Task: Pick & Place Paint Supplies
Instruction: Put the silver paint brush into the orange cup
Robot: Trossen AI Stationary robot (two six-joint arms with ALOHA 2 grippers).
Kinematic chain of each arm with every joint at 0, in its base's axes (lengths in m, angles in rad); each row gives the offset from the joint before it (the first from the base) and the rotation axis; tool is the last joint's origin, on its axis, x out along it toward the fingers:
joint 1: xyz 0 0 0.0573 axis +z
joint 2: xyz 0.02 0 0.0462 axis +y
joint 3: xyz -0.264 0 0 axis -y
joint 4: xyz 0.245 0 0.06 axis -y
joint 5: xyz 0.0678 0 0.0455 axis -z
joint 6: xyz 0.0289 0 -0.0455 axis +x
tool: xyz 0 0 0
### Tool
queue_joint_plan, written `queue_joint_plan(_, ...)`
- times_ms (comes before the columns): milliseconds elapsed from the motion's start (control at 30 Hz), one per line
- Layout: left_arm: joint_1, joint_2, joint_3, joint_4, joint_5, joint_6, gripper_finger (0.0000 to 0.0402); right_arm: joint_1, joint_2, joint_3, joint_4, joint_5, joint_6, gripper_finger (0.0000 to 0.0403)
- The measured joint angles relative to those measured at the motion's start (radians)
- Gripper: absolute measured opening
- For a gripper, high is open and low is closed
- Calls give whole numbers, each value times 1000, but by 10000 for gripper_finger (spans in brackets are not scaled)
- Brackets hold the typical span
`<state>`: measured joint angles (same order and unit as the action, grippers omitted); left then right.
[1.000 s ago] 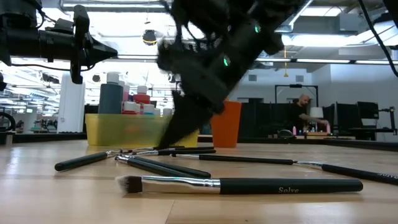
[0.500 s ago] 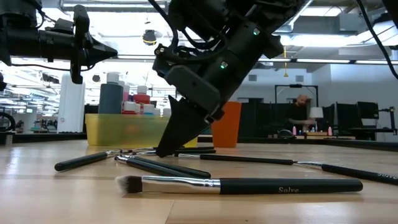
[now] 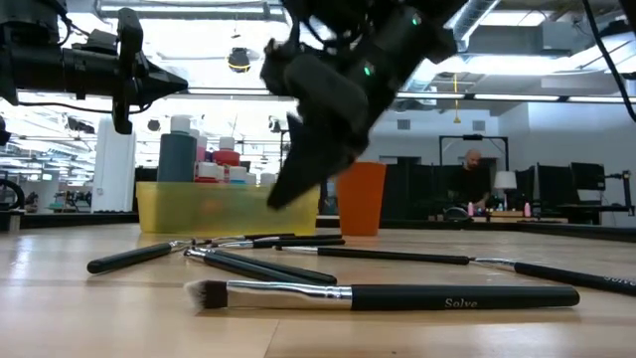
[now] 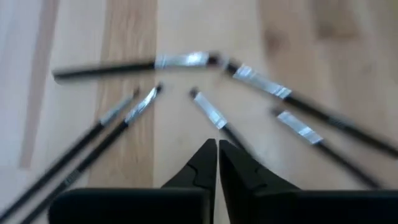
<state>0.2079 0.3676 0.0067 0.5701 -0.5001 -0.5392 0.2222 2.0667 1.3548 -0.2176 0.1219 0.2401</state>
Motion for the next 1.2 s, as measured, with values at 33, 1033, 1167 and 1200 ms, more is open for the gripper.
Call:
queue_joint_plan(33,0,0,0,0,0,0,1,-4,-15,1,0,2,-1,17)
queue_joint_plan(1033,0,0,0,0,0,0,1,43,94,9,21,22,59,13)
queue_joint_plan(1167,0,0,0,0,0,0,1,42,96,8,17,22,75,6)
queue_joint_plan(1200,0,0,0,0,0,0,1,43,96,8,18,21,74,3)
